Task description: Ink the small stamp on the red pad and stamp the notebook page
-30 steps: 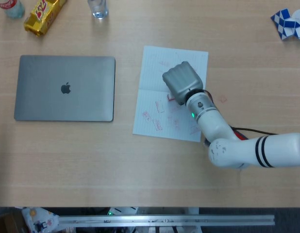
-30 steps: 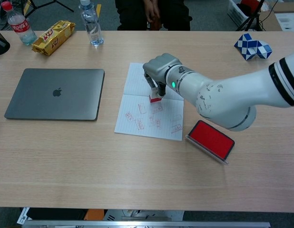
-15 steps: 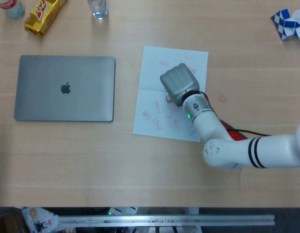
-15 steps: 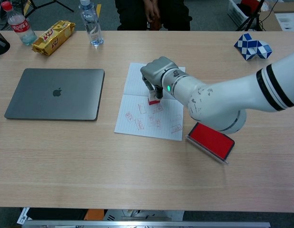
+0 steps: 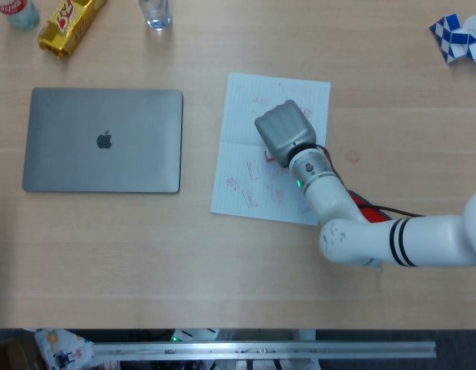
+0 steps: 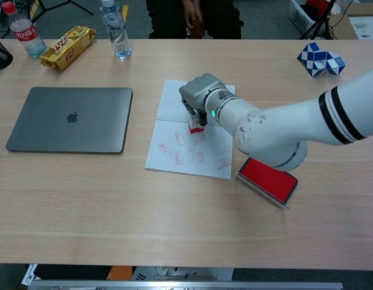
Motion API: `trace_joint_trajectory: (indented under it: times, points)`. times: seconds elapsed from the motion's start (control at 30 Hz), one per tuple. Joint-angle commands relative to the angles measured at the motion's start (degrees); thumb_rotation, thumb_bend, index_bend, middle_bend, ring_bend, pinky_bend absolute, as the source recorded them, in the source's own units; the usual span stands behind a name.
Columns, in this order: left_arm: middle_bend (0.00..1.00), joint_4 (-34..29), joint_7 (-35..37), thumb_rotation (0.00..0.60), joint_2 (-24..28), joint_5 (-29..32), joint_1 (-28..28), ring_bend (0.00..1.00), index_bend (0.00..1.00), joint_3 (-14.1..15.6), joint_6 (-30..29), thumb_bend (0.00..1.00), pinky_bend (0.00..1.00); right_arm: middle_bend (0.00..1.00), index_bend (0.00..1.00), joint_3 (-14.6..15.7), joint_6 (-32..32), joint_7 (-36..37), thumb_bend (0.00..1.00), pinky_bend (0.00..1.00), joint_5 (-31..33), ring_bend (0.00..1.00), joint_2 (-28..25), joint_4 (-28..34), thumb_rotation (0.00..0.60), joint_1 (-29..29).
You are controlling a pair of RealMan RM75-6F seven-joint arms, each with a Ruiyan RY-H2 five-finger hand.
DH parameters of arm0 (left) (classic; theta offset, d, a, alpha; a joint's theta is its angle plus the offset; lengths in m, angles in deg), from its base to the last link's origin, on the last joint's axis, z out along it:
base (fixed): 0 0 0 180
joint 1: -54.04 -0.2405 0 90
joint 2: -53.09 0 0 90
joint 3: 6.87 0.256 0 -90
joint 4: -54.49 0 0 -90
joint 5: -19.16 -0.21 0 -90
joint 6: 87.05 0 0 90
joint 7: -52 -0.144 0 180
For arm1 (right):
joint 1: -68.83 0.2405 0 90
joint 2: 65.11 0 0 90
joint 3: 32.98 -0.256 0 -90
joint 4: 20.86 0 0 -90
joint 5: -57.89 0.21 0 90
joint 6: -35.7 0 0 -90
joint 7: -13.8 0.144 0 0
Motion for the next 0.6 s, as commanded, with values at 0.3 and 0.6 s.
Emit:
trace_joint_trajectory:
  times: [0.3,0.6]
  points:
    - [0.00,-0.07,-0.24,0.600,0.03,0.39,0.11,0.01,0.00,-0.06,0.15,0.21,0.02,0.74,0.90,-0.27,0.40,-0.60,0.49,0.37,-0.23,0.63,0.98,-1.30,0.600,-0.20]
    - [0.00,-0.01,-0.26,0.600,0.04,0.59,0.11,0.01,0.00,-0.03,0.22,0.21,0.02,0.74,0.91,-0.55,0.38,-1.05,0.49,0.37,-0.38,0.63,1.41,-1.97,0.600,-0.44]
